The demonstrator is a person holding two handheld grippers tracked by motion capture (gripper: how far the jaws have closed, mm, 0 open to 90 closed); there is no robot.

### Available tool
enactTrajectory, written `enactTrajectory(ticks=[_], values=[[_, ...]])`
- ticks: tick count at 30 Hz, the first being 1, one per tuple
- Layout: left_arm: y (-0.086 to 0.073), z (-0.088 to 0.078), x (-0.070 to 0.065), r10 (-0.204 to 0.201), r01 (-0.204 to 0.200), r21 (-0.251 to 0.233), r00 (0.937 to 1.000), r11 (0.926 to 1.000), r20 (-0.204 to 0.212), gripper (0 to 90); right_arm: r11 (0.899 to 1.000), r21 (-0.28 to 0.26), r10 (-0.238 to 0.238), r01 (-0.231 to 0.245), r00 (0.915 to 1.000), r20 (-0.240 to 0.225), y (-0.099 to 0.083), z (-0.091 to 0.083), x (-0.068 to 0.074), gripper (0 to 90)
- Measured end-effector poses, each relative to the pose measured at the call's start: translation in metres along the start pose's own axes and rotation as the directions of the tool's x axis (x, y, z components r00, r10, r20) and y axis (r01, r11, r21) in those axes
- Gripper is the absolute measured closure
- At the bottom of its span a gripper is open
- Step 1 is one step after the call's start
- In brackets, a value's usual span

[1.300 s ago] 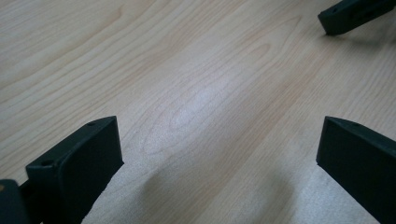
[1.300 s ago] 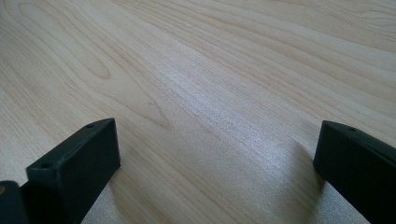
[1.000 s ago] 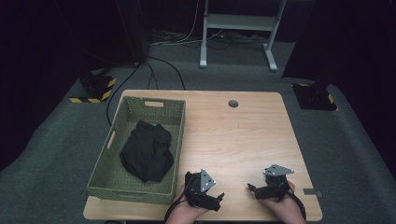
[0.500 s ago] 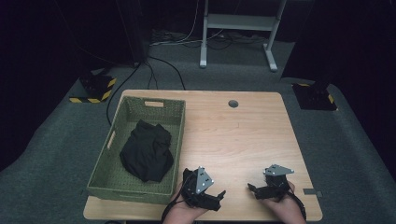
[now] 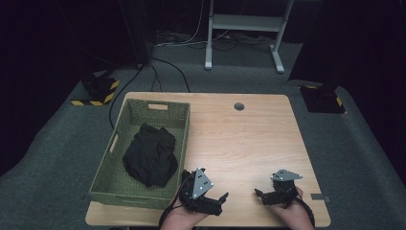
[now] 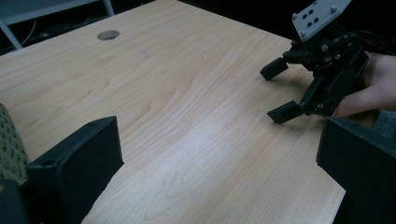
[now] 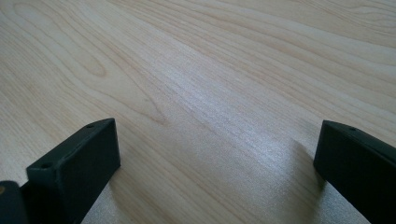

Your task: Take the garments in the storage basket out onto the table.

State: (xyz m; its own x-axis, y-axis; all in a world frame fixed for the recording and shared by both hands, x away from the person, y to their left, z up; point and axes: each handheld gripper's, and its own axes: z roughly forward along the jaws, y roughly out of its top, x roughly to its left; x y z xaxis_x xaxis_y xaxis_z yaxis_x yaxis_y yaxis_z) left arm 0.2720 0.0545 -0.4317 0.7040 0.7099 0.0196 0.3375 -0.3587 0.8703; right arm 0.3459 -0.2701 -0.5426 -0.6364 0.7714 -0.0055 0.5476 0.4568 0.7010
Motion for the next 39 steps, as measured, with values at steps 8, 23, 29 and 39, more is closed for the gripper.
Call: enactTrajectory(ticks=[8,23,29,39], values=[[0.005,-0.015,0.009,-0.012,0.012,-0.017,0.9997,0.9998,-0.022,0.4,1.0,0.0,0.0,0.0,1.0,0.0,0.0,0.0,0.0,0.0],[0.006,-0.042,0.039,-0.079,0.075,-0.053,0.9931,0.9958,-0.087,0.6,1.0,0.0,-0.001,0.001,1.0,0.0,0.0,0.0,0.0,0.0],[0.004,-0.054,0.052,-0.104,0.096,-0.071,0.9868,0.9929,-0.124,0.7,1.0,0.0,-0.001,0.001,1.0,0.0,0.0,0.0,0.0,0.0],[-0.003,-0.072,0.074,-0.145,0.13,-0.093,0.973,0.9872,-0.18,0.7,1.0,0.001,0.0,0.0,1.0,0.0,0.0,0.0,0.0,0.0]])
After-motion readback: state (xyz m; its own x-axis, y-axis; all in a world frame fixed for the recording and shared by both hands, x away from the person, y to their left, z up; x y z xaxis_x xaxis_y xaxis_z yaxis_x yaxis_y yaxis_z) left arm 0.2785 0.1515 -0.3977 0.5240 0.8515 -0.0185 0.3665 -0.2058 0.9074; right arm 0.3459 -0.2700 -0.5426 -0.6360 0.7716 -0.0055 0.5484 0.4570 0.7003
